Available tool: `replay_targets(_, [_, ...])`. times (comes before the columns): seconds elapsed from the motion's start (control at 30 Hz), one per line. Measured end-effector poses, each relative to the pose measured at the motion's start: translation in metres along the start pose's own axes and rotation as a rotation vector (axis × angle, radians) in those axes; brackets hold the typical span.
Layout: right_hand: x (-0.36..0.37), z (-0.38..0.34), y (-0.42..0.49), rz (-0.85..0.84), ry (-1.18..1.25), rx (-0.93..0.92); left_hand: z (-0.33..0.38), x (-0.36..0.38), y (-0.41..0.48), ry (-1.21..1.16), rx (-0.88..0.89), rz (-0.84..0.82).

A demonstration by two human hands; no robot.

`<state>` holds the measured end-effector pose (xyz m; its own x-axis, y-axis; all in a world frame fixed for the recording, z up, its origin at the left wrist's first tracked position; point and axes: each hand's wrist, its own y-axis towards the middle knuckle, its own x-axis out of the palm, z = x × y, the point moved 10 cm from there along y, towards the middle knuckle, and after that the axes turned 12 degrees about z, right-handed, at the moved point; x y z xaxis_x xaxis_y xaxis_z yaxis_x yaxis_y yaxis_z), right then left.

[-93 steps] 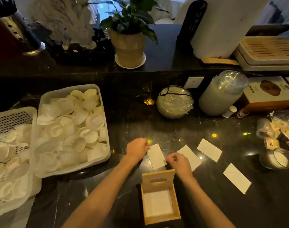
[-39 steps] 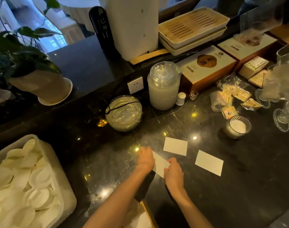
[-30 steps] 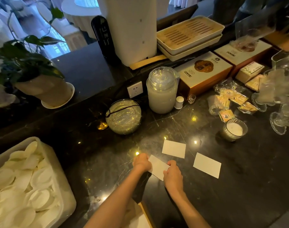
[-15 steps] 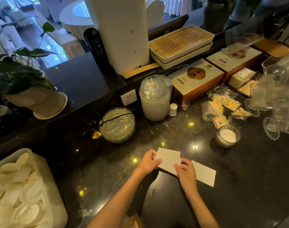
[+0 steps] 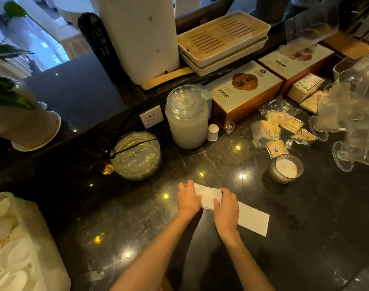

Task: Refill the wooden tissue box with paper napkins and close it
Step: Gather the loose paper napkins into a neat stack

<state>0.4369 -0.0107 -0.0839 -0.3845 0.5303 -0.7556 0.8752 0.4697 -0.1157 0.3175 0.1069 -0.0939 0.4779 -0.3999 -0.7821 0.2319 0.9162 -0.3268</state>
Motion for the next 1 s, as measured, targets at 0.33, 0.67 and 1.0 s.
replay_targets(0.33, [-0.001, -0.016, -0.024, -0.094, -0.052, -0.041, -0.043, 0.004, -0.041, -0.353, -0.318, -0.178])
replay_targets(0.67, [-0.064, 0.044, -0.081, -0.289, 0.608, 0.314, -0.04, -0.022, -0.148, -0.633, -0.457, -0.395])
replay_targets(1.0, [-0.131, 0.119, -0.087, -0.23, 0.32, 0.35, 0.034, 0.018, -0.172, -0.308, -0.026, -0.201])
